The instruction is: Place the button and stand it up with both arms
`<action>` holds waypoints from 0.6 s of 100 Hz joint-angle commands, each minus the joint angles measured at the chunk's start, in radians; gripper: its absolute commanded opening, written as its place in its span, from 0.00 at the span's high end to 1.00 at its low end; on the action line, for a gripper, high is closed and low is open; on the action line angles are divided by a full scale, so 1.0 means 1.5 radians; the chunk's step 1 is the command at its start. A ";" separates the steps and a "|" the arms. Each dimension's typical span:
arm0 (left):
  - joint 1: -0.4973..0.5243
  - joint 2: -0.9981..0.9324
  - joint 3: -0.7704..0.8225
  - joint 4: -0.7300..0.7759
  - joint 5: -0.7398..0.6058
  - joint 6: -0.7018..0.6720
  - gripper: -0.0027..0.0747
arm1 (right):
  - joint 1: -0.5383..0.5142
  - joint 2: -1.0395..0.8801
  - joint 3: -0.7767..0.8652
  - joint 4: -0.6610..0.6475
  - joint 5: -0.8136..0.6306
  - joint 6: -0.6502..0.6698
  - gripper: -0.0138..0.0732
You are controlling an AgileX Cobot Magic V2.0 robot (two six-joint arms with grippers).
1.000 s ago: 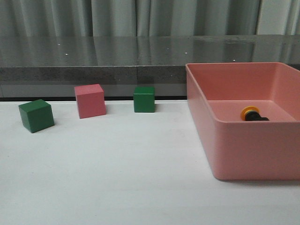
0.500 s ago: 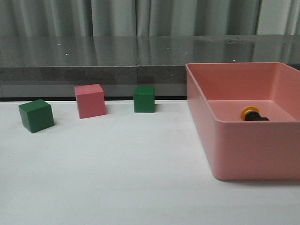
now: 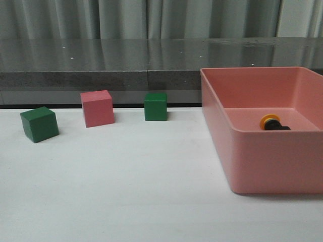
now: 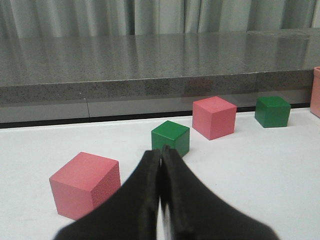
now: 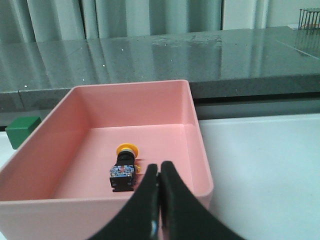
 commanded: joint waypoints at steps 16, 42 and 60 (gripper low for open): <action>-0.001 -0.019 0.020 -0.002 -0.057 -0.002 0.99 | -0.002 0.092 -0.208 0.020 0.163 -0.005 0.92; -0.001 -0.019 0.020 -0.002 -0.057 -0.002 0.99 | -0.002 0.339 -0.420 0.025 0.322 -0.005 0.92; -0.001 -0.019 0.020 -0.002 -0.057 -0.002 0.99 | -0.002 0.502 -0.532 0.025 0.321 -0.005 0.92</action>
